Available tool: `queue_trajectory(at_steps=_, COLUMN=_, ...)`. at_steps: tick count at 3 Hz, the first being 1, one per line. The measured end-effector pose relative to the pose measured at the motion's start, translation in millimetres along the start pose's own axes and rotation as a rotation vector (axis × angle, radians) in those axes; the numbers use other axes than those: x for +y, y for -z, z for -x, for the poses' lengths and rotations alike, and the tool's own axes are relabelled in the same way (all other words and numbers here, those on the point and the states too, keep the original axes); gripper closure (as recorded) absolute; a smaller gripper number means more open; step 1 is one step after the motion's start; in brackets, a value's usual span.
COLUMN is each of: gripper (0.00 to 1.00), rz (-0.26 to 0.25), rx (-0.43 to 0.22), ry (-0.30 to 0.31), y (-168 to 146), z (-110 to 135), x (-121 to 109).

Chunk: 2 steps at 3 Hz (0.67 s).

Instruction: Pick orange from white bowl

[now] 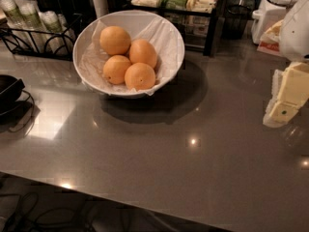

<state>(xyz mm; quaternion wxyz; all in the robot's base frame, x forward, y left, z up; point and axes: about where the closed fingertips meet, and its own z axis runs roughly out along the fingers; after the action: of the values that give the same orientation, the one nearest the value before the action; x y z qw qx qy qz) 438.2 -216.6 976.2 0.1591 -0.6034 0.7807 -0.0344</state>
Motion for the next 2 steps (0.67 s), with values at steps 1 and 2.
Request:
queue_trajectory(at_steps=1, gripper=0.0, rz=-0.009, rx=-0.007, ry=0.006, y=0.8, z=1.3, x=-0.3)
queue_trajectory(at_steps=2, gripper=0.0, rz=-0.02, rx=-0.076, ry=0.082, y=-9.8, z=38.3, x=-5.6)
